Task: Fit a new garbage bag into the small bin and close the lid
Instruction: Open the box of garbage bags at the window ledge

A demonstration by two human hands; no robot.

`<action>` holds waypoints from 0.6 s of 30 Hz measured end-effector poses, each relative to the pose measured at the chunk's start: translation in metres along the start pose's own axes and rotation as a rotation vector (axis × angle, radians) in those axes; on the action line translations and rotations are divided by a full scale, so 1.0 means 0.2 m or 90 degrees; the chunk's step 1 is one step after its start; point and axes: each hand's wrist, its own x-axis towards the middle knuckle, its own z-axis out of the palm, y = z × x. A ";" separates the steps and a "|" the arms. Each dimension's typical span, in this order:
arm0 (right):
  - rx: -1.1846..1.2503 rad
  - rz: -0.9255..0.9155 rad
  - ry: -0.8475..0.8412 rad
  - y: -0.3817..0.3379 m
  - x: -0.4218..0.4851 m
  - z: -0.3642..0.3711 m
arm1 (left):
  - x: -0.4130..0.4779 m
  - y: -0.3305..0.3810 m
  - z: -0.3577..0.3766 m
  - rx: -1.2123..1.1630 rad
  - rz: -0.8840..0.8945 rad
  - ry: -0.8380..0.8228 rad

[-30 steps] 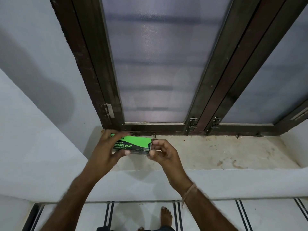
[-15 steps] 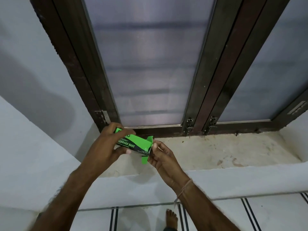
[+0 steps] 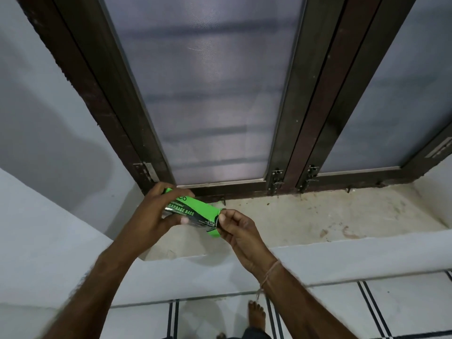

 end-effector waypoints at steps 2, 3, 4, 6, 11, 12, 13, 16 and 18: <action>-0.061 -0.056 -0.005 -0.01 -0.01 -0.01 | -0.02 -0.03 0.00 -0.076 -0.012 -0.001; -0.096 -0.089 -0.009 -0.01 -0.01 0.00 | -0.04 -0.05 0.00 -0.106 -0.023 -0.002; -0.133 -0.123 -0.009 -0.02 -0.01 0.00 | -0.05 -0.07 0.00 -0.142 -0.040 -0.008; -0.214 -0.183 0.002 -0.03 -0.02 0.02 | -0.09 -0.11 0.01 -0.248 -0.090 -0.025; -0.542 -0.399 0.008 -0.13 -0.03 0.08 | -0.14 -0.18 0.02 -0.405 -0.143 -0.057; -0.592 -0.431 -0.006 -0.14 -0.03 0.08 | -0.14 -0.19 0.02 -0.413 -0.145 -0.063; -0.630 -0.459 -0.019 -0.16 -0.04 0.09 | -0.14 -0.19 0.03 -0.417 -0.148 -0.066; -0.723 -0.508 -0.041 -0.18 -0.04 0.10 | -0.14 -0.20 0.04 -0.427 -0.155 -0.071; -0.761 -0.519 -0.038 -0.18 -0.05 0.11 | -0.13 -0.20 0.03 -0.434 -0.156 -0.080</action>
